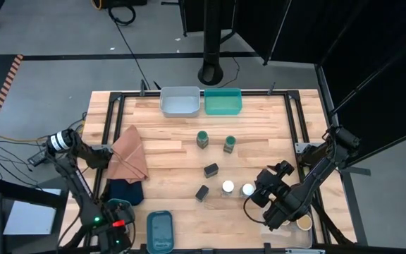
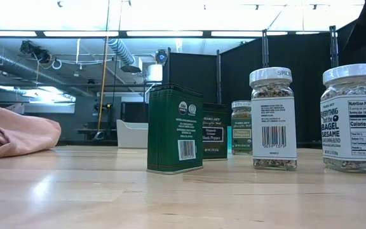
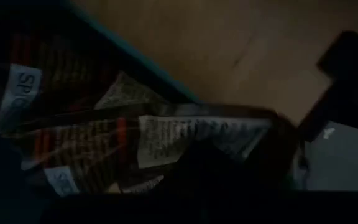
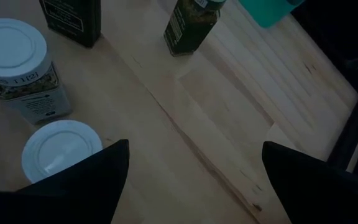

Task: Sort spices by type
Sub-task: Put the orange spice pack into the green bin

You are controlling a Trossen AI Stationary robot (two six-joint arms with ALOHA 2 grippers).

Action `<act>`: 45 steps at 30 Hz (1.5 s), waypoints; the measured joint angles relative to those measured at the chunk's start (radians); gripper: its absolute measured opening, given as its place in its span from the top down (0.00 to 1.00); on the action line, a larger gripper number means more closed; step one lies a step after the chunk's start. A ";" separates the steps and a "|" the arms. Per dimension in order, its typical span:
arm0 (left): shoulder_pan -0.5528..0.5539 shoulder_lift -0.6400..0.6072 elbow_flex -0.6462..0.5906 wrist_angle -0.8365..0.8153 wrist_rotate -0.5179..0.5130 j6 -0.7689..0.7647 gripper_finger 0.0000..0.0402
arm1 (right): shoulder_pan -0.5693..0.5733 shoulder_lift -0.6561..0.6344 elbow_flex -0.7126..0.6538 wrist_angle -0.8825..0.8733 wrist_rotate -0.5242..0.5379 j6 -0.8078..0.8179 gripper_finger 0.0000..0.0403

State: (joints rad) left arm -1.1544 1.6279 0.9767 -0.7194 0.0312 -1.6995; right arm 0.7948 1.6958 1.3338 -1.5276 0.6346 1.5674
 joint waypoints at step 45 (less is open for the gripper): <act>-0.004 0.000 0.336 -0.449 -0.517 -0.092 1.00 | -0.007 0.000 0.000 0.011 0.034 0.000 0.07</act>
State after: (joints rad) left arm -1.1587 1.6279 1.3123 -1.1686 -0.4854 -1.7912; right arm 0.7876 1.6958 1.3338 -1.5162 0.6689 1.5673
